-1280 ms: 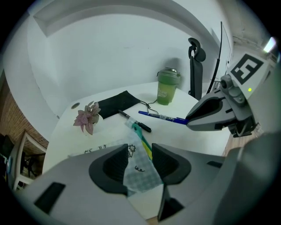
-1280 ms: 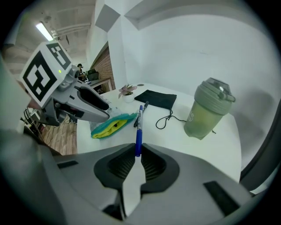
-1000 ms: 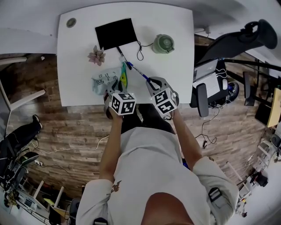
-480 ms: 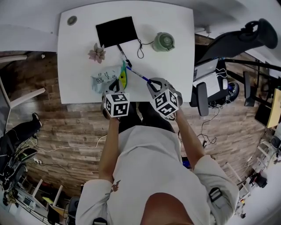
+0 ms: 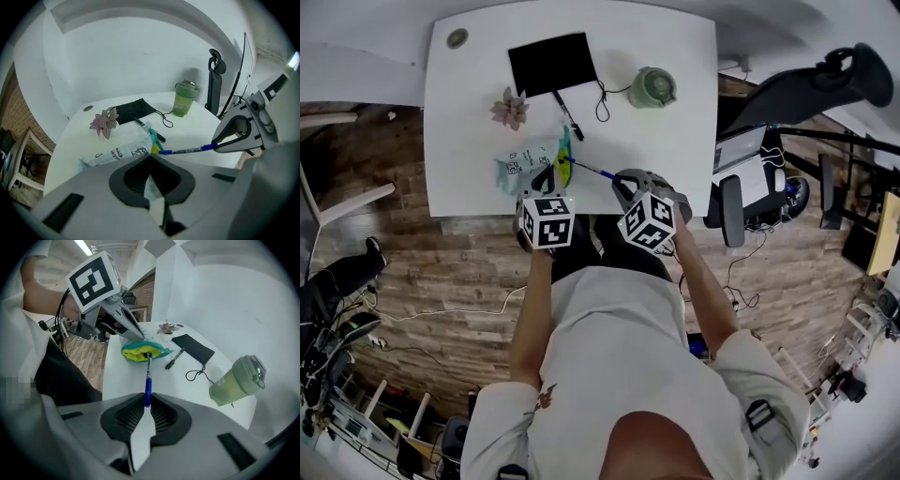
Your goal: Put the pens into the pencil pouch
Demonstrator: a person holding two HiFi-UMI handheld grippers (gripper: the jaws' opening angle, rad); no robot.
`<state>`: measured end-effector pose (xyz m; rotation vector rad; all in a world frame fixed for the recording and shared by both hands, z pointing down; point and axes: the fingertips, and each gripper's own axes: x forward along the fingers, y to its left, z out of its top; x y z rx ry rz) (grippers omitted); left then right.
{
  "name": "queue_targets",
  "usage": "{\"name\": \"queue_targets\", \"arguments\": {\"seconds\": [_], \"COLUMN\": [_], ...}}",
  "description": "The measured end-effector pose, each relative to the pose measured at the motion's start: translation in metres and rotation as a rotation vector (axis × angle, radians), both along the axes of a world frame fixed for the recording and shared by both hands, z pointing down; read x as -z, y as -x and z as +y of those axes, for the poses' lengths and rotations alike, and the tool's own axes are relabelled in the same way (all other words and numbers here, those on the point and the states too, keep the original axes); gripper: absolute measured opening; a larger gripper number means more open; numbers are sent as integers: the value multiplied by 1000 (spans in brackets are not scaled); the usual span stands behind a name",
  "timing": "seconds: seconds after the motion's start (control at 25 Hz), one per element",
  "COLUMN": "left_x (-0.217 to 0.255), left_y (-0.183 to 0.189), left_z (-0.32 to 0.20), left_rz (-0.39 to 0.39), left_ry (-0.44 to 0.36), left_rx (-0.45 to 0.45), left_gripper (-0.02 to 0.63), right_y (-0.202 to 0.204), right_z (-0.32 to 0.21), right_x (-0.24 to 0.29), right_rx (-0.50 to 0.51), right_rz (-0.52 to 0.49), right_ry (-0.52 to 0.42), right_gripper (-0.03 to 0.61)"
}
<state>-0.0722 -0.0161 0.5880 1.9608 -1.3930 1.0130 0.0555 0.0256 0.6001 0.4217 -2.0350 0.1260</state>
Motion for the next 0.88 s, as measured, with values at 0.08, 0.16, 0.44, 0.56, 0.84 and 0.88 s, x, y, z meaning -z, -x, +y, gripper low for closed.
{"name": "queue_targets", "arguments": {"seconds": [0.08,0.16,0.44,0.56,0.84,0.88], "left_x": [1,2,3,6,13,14], "left_y": [0,1,0,0,-1,-1], "left_z": [0,0,4,6,7,7], "left_rz": [3,5,33,55,100,106], "left_ry": [-2,-4,-6,-9,-23,-24], "left_rx": [-1,-3,-13,-16,-23,-23], "left_gripper": [-3,-3,-3,-3,-3,-3], "right_y": [0,1,9,14,32,36], "right_z": [3,5,10,11,7,6], "right_x": [-1,-1,-3,-5,-3,-2], "right_rx": [34,66,158,205,264,267], "right_rz": [27,49,99,120,125,120], "right_ry": [-3,-5,-13,-15,-29,-32], "right_gripper": [41,43,42,43,43,43]}}
